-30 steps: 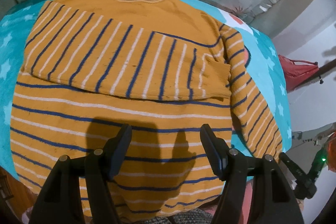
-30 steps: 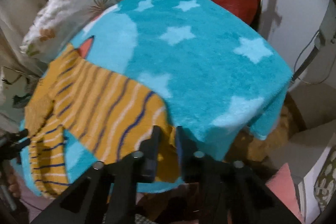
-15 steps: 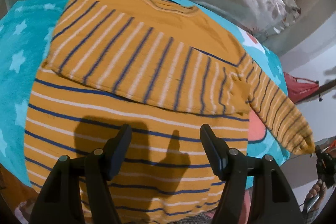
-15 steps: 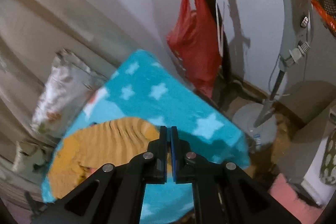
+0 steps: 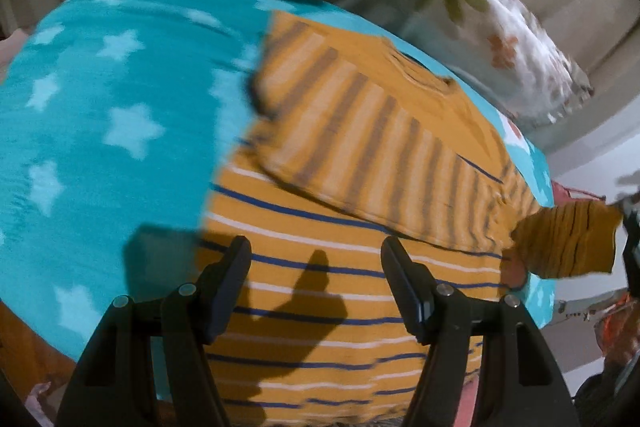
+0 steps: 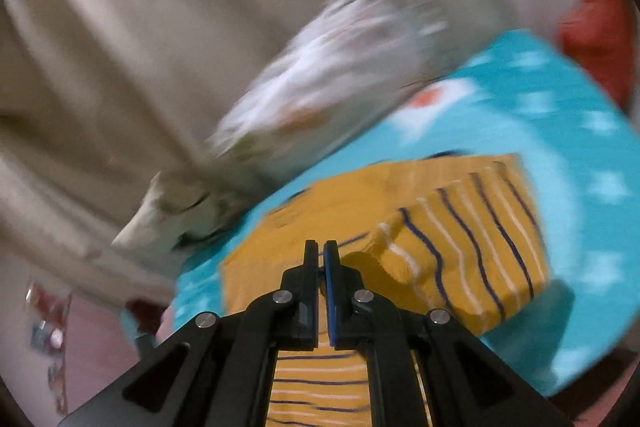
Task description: Fold small clothes
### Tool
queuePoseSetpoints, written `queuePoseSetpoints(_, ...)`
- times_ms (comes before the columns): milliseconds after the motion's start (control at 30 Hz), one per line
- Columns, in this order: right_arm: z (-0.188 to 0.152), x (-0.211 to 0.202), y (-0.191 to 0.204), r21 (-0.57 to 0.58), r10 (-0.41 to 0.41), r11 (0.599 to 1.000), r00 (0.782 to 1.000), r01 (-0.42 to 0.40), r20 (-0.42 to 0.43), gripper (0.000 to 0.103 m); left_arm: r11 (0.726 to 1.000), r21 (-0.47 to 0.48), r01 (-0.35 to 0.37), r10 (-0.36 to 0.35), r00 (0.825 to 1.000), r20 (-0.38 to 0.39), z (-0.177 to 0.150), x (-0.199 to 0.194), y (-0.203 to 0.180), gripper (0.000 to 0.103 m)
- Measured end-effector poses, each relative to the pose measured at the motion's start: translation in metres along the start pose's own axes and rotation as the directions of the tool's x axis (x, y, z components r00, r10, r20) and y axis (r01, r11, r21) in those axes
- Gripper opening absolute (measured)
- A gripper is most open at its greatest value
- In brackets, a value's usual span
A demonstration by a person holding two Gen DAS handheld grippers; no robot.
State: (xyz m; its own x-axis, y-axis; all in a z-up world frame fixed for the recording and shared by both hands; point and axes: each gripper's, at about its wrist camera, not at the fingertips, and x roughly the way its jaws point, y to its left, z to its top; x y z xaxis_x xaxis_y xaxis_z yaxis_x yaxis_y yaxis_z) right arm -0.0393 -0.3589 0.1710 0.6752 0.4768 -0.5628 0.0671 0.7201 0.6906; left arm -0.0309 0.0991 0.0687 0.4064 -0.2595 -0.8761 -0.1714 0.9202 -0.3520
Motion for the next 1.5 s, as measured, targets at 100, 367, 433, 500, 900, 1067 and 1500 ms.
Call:
queuePoseSetpoints(100,-0.009,0.058,0.066,-0.078,0.067,0.994,0.994,-0.074,-0.085,0.004,0.999,-0.04,-0.021,0.021,1.0,0.018,0.005,-0.01,0.039,0.066)
queuePoseSetpoints(367,-0.066,0.242,0.184,-0.257,0.014,0.961,0.95,-0.098,-0.311,0.004,0.988,-0.119,-0.101,0.106,0.993,0.041,0.004,-0.033,0.124,0.066)
queuePoseSetpoints(433,-0.077,0.284,0.185,-0.253,-0.017,0.964,0.934,-0.079,-0.356,0.004,0.985,-0.131,-0.114,0.121,0.992,0.041,0.001,-0.037,0.135,0.066)
queuePoseSetpoints(500,-0.088,0.318,0.179,-0.256,-0.057,0.965,0.921,-0.047,-0.386,0.004,0.982,-0.144,-0.125,0.132,0.991,0.037,-0.002,-0.041,0.147,0.066)
queuePoseSetpoints(900,-0.116,0.4,0.178,-0.182,-0.05,0.982,0.867,-0.047,-0.496,0.002,0.98,-0.139,-0.141,0.142,0.99,-0.007,-0.002,-0.032,0.161,0.066)
queuePoseSetpoints(1067,-0.112,0.38,0.193,-0.204,0.002,0.972,0.876,-0.114,-0.482,0.004,0.986,-0.11,-0.126,0.126,0.992,-0.007,0.005,-0.029,0.152,0.066)
queuePoseSetpoints(1500,-0.131,0.355,0.151,-0.293,-0.208,0.954,0.857,0.071,-0.471,0.005,0.993,-0.076,-0.088,0.087,0.996,-0.013,0.018,-0.02,0.143,0.066)
